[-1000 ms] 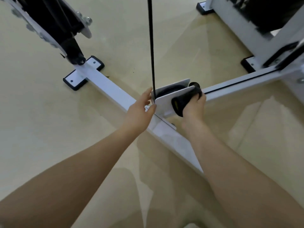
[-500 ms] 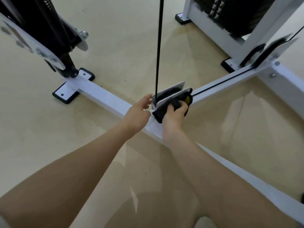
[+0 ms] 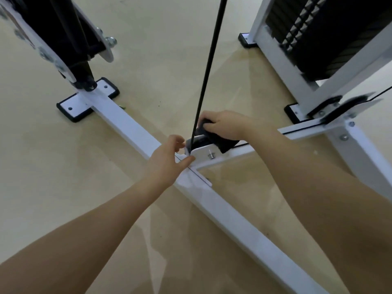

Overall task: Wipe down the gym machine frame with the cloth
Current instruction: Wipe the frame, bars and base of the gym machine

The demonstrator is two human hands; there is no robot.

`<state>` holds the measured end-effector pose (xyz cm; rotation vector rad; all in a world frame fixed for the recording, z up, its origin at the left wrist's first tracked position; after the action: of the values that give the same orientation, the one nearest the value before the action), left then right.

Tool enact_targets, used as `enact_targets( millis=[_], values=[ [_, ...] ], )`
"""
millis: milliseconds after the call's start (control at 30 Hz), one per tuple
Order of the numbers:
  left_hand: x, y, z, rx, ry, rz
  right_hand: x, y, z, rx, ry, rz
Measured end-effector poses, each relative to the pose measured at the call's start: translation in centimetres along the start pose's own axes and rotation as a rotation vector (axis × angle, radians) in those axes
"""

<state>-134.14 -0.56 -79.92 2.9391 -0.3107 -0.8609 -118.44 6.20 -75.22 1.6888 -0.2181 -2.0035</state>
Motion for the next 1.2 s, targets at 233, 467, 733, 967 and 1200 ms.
enact_targets(
  millis=[233,467,733,967,1200],
  values=[
    [-1.4,1.1,0.5,-0.016,-0.028,-0.051,1.5,1.2,2.0,-0.124,-0.212,-0.044],
    [-2.7,2.0,1.4,0.036,-0.146,0.075,1.7,3.5,-0.9,0.017,-0.1,-0.28],
    [-6.1,1.6,4.0,0.049,-0.416,0.274,10.1,11.1,7.0,0.285,-0.509,-0.709],
    [-8.2,-0.2,9.5,-0.008,-0.444,0.464,10.9,3.8,13.4,0.376,-0.641,-0.517],
    [-11.2,-3.6,12.2,-0.006,-0.425,0.342,8.0,-2.7,15.6,0.126,0.091,-0.694]
  ],
)
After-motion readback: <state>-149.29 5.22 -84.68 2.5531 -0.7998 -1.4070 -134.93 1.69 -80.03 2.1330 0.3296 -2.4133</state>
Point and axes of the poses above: each hand's wrist, its own y-axis away from the middle knuckle, its own x-axis out of the palm, z = x × y, the point moved 4 cm from there along -y, towards the middle knuckle, and after that the axes turned 7 degrees about y, right-handed, at the moved point
